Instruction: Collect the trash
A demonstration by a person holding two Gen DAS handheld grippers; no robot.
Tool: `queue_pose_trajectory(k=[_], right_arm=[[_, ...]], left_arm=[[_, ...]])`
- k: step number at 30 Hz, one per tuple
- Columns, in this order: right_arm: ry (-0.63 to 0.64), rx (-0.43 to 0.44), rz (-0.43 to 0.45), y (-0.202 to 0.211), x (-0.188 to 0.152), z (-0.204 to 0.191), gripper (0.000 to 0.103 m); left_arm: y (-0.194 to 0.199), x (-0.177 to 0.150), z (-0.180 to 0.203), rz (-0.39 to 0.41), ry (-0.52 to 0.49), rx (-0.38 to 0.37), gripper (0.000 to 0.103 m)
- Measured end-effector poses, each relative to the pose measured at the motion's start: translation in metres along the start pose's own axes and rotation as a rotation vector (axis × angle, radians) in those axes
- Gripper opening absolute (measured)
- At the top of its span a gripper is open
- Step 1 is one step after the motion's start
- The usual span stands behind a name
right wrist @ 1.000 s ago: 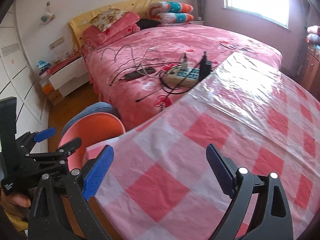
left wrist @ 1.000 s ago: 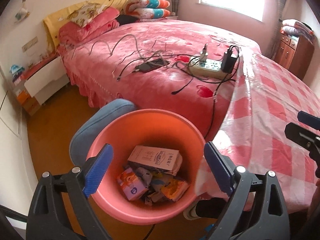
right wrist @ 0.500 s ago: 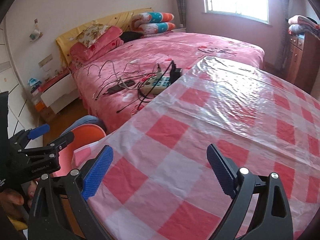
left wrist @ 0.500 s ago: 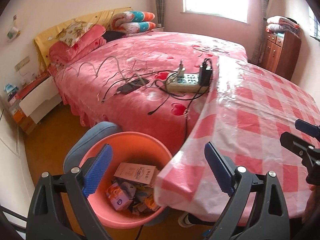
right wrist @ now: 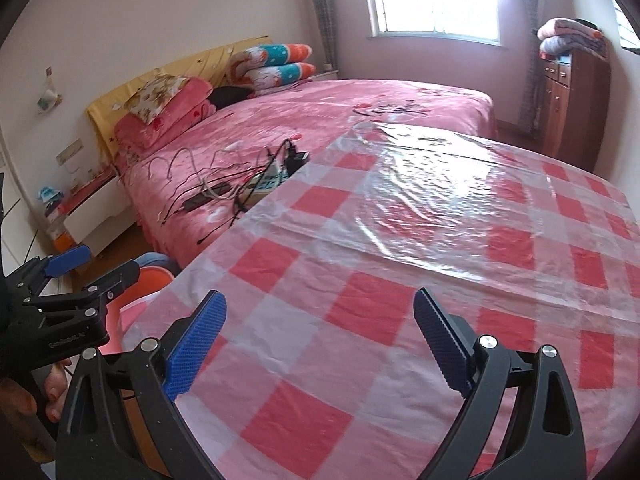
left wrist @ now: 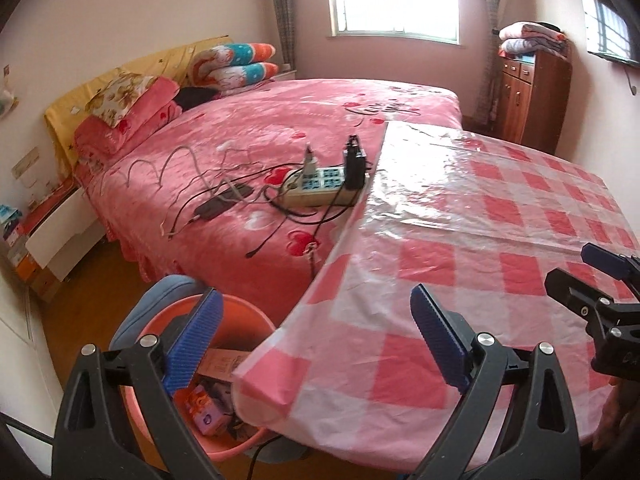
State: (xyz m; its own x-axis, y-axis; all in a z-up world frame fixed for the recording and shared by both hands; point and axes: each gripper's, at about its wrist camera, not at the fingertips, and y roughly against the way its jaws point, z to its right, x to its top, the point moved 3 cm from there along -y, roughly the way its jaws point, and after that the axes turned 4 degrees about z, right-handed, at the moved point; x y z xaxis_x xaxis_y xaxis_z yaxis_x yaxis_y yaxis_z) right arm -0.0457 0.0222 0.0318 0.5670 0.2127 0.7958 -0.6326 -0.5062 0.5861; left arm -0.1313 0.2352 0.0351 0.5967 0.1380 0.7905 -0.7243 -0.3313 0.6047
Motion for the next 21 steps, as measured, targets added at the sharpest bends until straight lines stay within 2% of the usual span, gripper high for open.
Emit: queue_pose_trajectory(k=[11,21], right_arm=[[-0.059,-0.055,0.055,0.020,0.002,0.042,0.094],[-0.129,-0.139,0.101,0.038,0.003,0.093,0.094]], left_arm=[[0.003,0.014,0.048,0.024,-0.050,-0.052,0.095],[0.005,0.028,0.094,0.041,-0.078,-0.117,0.095]])
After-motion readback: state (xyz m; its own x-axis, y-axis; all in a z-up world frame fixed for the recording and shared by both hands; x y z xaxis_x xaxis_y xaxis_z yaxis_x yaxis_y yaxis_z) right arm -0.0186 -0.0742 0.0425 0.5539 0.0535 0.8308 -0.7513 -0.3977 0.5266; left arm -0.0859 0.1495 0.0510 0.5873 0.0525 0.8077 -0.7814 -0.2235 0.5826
